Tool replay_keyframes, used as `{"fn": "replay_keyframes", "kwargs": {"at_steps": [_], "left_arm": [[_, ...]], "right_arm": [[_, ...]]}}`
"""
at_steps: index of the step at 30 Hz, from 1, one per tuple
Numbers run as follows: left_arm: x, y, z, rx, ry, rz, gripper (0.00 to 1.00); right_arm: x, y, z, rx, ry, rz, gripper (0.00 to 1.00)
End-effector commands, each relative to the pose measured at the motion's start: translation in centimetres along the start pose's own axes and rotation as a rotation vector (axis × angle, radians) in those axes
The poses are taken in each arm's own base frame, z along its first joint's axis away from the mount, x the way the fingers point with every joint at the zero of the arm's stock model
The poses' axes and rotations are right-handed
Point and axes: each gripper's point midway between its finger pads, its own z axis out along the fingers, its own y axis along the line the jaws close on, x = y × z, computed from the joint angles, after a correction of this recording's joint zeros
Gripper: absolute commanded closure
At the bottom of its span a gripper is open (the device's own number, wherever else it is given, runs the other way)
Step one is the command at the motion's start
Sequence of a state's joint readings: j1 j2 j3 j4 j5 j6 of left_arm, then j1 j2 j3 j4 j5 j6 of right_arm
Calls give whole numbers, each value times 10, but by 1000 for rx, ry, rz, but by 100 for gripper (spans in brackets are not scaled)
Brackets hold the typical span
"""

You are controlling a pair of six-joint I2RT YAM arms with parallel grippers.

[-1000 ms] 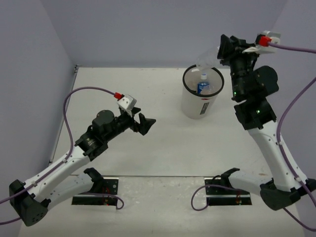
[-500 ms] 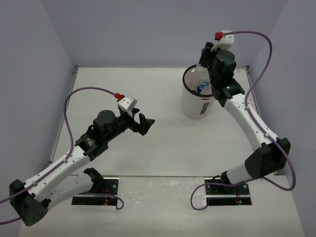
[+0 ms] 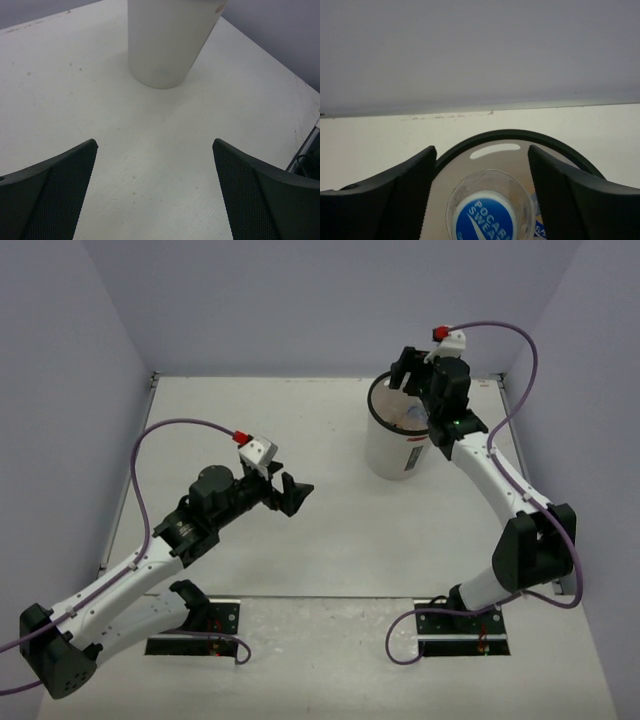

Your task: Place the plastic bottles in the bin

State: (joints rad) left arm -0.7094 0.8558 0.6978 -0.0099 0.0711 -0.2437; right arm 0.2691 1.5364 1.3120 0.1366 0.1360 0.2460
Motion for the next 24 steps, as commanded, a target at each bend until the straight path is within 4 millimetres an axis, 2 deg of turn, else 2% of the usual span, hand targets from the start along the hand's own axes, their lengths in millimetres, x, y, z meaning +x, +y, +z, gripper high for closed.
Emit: {"fn": "replay_keyframes", "kwargs": {"at_steps": [1, 3, 6, 9, 12, 18, 22, 24], "left_arm": [[-9, -2, 1, 7, -48, -3, 0], [-9, -1, 2, 5, -49, -9, 0], [-7, -2, 4, 9, -42, -19, 0], [-4, -4, 5, 18, -37, -29, 0], [-1, -5, 7, 28, -35, -35, 0], [-4, -3, 11, 11, -48, -58, 0], [-5, 19, 17, -116, -54, -81, 0], [-4, 37, 18, -227, -58, -120, 0]], "right_arm": [[-6, -1, -12, 13, 2, 19, 12], [-26, -2, -24, 20, -34, 13, 5], [-57, -8, -44, 70, -91, 13, 1], [-90, -9, -68, 78, -157, -18, 1], [-111, -8, -88, 74, -182, -54, 1], [-131, -19, -121, 121, -202, -111, 1], [-128, -29, -143, 173, -179, -64, 1], [-127, -41, -163, 229, -200, -26, 1]]}}
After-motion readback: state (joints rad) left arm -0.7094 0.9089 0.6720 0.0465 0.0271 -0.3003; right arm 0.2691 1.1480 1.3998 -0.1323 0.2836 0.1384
